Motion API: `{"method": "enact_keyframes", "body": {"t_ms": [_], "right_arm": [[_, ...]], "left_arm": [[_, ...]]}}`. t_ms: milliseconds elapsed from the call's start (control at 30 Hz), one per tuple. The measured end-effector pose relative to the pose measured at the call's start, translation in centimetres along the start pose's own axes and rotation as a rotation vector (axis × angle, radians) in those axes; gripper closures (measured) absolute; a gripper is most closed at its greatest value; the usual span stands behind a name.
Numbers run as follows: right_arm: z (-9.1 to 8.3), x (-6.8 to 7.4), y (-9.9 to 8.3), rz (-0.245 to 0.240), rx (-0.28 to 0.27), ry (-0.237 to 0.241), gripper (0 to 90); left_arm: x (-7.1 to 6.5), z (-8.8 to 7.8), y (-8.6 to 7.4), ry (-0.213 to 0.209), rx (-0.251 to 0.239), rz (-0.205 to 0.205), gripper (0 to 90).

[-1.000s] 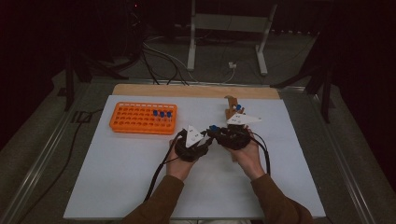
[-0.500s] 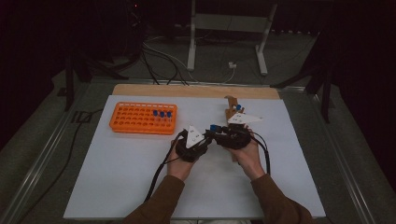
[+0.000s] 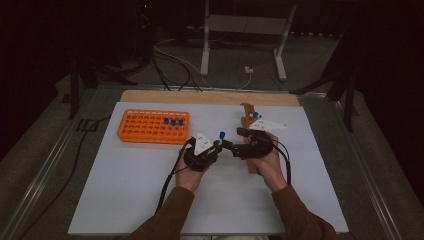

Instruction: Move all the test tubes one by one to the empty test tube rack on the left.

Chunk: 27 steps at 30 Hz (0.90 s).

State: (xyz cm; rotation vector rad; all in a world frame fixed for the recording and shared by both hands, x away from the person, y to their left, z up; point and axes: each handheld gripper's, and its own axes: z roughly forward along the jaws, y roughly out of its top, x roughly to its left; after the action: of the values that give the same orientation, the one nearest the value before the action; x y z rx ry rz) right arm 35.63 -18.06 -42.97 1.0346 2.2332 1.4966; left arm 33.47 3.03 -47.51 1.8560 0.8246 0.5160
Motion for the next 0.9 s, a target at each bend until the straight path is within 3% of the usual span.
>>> {"method": "enact_keyframes", "body": {"t_ms": [333, 733, 900], "right_arm": [[-0.2, 0.0, 0.0, -0.04, 0.013, -0.044, 4.0], [-0.8, 0.0, 0.0, -0.068, 0.01, -0.087, 3.1], [-1.2, -0.3, 0.0, -0.067, -0.001, -0.103, 2.7]], "left_arm": [[1.3, -1.4, -0.2, 0.028, -0.008, -0.018, 78.4], [3.2, -3.1, -0.7, 0.059, -0.021, -0.051, 78.3], [4.0, -3.8, -0.9, 0.093, -0.023, -0.055, 78.2]]}}
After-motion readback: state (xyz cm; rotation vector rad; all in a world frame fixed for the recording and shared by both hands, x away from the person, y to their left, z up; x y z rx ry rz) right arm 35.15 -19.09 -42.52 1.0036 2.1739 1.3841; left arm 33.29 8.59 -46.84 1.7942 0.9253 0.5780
